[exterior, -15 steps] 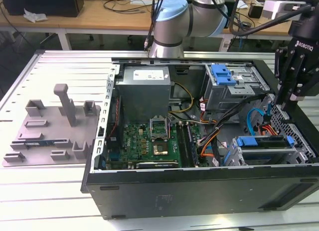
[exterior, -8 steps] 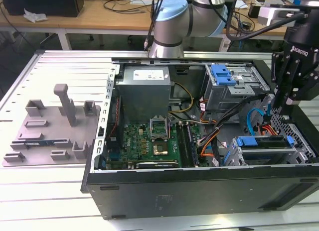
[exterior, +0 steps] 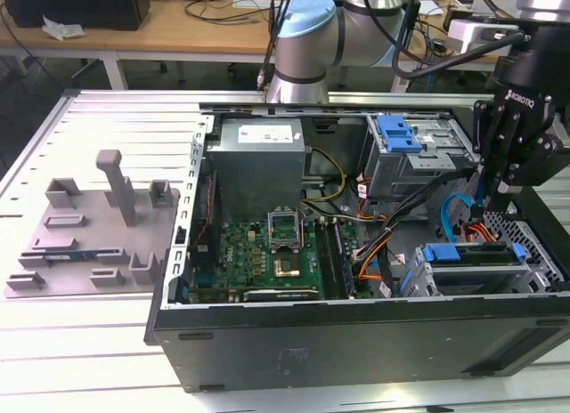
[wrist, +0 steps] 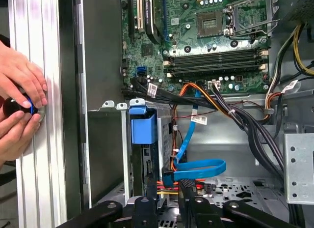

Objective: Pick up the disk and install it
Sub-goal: 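Insert the second disk wire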

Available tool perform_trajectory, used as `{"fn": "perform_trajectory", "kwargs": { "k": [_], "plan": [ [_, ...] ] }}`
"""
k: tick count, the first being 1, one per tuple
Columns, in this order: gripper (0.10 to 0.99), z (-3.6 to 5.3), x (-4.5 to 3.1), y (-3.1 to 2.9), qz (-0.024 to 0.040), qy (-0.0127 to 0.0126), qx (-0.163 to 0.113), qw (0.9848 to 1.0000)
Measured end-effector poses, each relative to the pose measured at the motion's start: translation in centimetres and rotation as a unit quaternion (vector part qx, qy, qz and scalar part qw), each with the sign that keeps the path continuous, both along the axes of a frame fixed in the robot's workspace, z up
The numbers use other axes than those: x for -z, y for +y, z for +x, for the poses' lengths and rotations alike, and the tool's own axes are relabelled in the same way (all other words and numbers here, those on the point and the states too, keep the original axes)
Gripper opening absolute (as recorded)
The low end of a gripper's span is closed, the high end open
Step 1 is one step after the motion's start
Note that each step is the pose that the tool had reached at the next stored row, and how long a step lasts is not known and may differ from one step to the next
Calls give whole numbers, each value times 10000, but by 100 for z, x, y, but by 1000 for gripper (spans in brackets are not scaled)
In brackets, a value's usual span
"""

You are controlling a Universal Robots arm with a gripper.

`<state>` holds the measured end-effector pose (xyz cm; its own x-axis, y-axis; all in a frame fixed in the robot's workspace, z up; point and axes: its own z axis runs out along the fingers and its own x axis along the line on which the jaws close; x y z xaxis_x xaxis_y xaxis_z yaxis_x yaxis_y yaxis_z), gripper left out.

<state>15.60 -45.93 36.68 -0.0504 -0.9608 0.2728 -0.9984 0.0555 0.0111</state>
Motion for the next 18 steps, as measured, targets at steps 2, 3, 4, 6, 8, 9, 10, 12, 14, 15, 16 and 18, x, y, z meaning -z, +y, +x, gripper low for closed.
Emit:
{"fn": "perform_trajectory", "kwargs": {
  "k": [2,3,4,6,8,9,10,12,14,15,16,18],
  "plan": [
    [314,0,19,1,-3,2,11,10000],
    [314,-11,23,1,-5,2,15,10000],
    [314,-20,23,1,-6,2,16,10000],
    [314,-45,25,0,-11,2,18,10000],
    [314,-57,32,0,-33,2,34,10000],
    [314,-61,35,0,-36,1,39,10000],
    [314,-65,37,0,-36,-1,43,10000],
    [314,-66,47,1,-37,-9,47,10000],
    [314,-67,56,0,-37,-10,62,10000],
    [314,-65,60,0,-37,-10,93,9999],
    [314,-62,62,1,-37,-10,111,9999],
    [314,-54,63,1,-36,-10,149,9999]
  ]
}}
